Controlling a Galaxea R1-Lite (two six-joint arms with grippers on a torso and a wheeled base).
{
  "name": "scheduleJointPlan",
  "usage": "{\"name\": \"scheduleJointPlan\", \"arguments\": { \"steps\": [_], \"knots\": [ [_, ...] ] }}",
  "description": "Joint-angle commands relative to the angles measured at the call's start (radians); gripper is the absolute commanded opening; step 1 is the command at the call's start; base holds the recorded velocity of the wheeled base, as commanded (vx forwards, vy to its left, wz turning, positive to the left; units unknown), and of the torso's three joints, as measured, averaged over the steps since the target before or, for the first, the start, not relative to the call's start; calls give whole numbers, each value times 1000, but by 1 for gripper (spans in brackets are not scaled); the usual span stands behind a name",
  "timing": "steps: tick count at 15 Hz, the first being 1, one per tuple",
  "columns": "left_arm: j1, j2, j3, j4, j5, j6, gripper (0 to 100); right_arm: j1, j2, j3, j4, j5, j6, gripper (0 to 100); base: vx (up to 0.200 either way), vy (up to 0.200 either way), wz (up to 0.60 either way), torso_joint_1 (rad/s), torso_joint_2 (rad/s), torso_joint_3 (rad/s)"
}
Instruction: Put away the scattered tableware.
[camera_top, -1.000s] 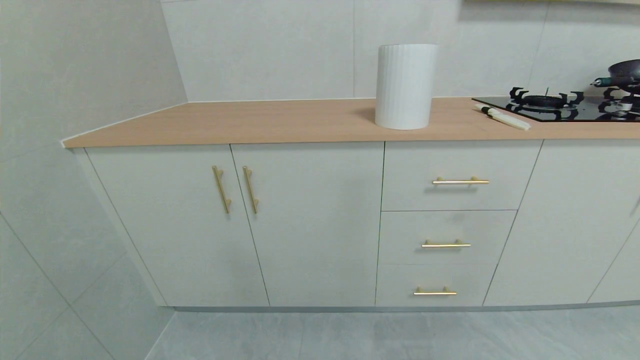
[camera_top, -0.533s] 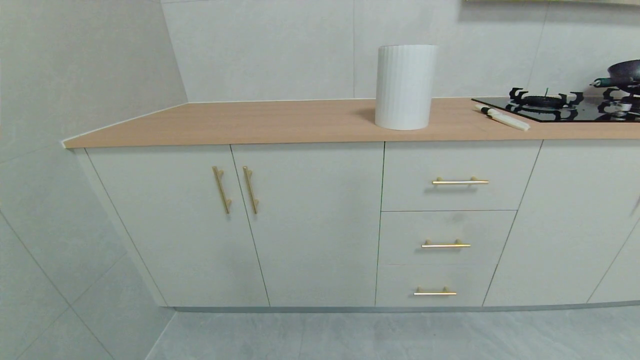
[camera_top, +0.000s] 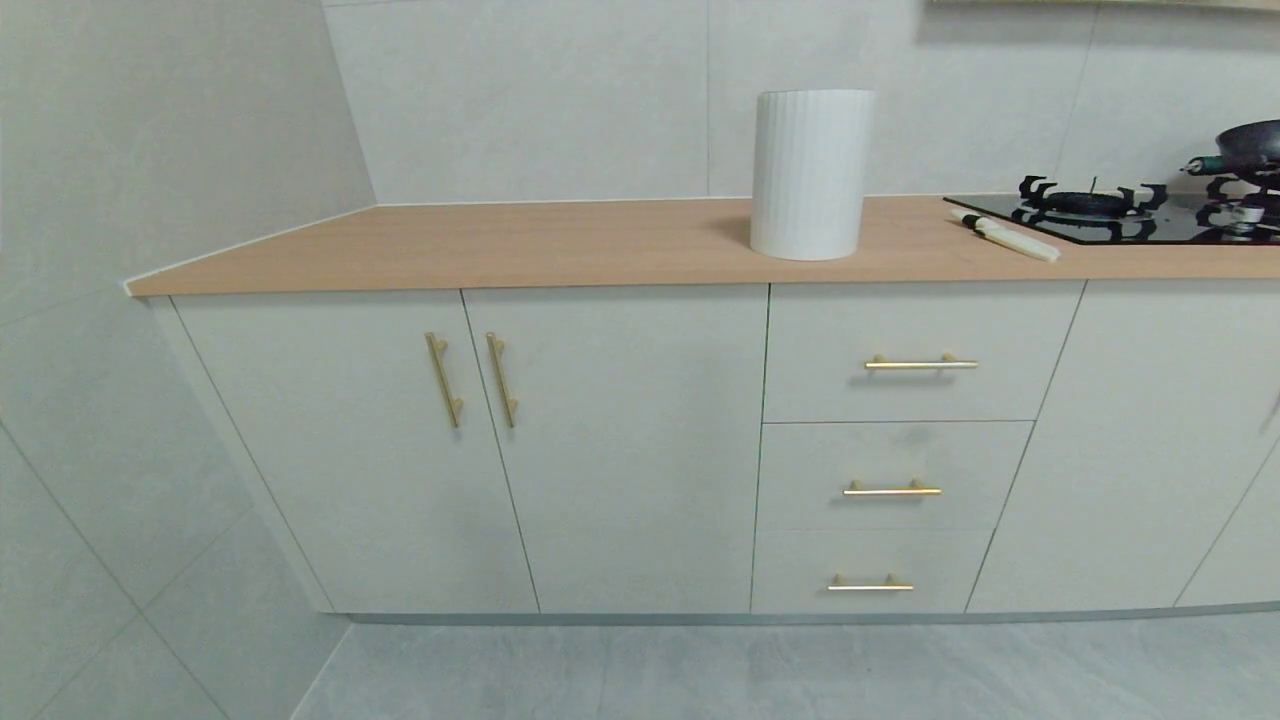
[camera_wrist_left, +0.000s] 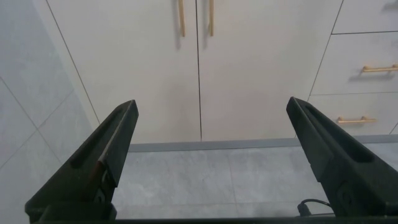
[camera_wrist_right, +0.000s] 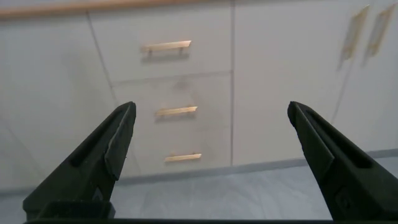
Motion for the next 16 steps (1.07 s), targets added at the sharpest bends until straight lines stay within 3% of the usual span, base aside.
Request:
{"name": "scheduleJointPlan", "arguments": {
  "steps": [1, 2, 16],
  "knots": [
    [0, 0, 0, 1, 0, 0, 100, 0, 0, 139, -99, 28, -3, 100, 0, 0, 0, 0, 0, 0],
    [0, 0, 0, 0, 0, 0, 100, 0, 0, 188, -153, 48, -15, 100, 0, 0, 0, 0, 0, 0],
    [0, 0, 0, 1, 0, 0, 100, 0, 0, 197, -96, 79, -45, 100, 14, 0, 0, 0, 0, 0]
  ]
}}
